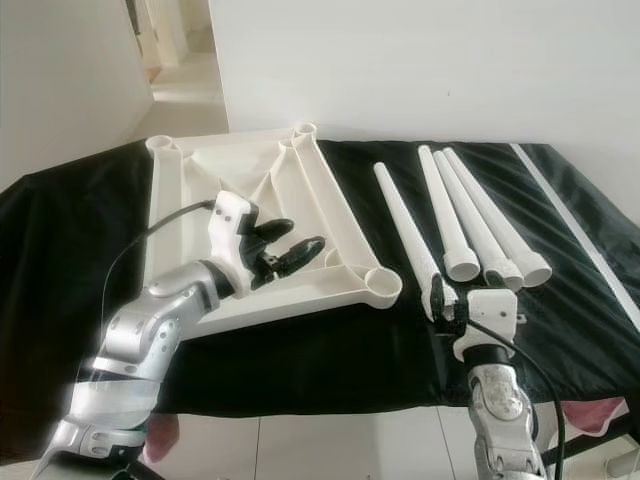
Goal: Building children table
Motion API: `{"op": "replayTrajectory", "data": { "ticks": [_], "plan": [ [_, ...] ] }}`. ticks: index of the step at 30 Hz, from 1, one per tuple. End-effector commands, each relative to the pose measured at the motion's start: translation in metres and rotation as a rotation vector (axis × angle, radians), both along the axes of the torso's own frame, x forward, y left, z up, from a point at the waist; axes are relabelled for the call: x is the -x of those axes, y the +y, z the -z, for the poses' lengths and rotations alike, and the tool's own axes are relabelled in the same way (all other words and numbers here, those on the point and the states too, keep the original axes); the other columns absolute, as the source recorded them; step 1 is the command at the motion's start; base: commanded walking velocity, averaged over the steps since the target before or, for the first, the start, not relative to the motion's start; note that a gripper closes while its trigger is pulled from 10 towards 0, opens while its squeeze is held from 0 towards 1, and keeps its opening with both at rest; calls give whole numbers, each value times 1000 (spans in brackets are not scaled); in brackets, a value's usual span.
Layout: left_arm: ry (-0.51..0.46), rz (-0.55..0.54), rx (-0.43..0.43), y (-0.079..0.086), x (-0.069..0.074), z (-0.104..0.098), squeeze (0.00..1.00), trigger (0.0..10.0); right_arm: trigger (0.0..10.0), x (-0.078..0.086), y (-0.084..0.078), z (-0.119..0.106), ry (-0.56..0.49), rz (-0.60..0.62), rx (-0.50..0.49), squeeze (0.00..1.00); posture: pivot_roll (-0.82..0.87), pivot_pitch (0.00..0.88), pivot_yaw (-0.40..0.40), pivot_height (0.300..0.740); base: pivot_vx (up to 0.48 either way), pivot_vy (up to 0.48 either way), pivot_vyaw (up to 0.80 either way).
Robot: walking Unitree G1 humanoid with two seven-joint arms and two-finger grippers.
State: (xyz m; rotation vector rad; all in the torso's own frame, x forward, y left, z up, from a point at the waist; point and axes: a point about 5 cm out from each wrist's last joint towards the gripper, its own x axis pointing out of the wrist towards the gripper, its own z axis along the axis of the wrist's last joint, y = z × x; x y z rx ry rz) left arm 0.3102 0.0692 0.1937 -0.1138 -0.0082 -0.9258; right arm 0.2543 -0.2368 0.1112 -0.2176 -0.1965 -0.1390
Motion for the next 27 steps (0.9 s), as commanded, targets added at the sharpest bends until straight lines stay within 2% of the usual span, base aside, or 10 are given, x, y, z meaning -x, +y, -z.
{"op": "replayTrajectory", "data": {
  "ticks": [1, 10, 27],
  "plan": [
    [10, -22, -3, 0, 1, 1, 0, 10000, 10000, 3, -5, 6, 24, 30, 2, 0, 58, 0, -24, 740, 0, 0, 0],
    [14, -16, -2, 0, 2, 1, 0, 10000, 10000, 2, -1, 22, 93, -2, -43, 0, 56, 0, -15, 740, 0, 0, 0],
    [22, -23, 2, 1, 3, 2, 0, 10000, 10000, -2, 3, 34, 138, -22, -99, 0, 57, 0, -21, 740, 0, 0, 0]
  ]
}}
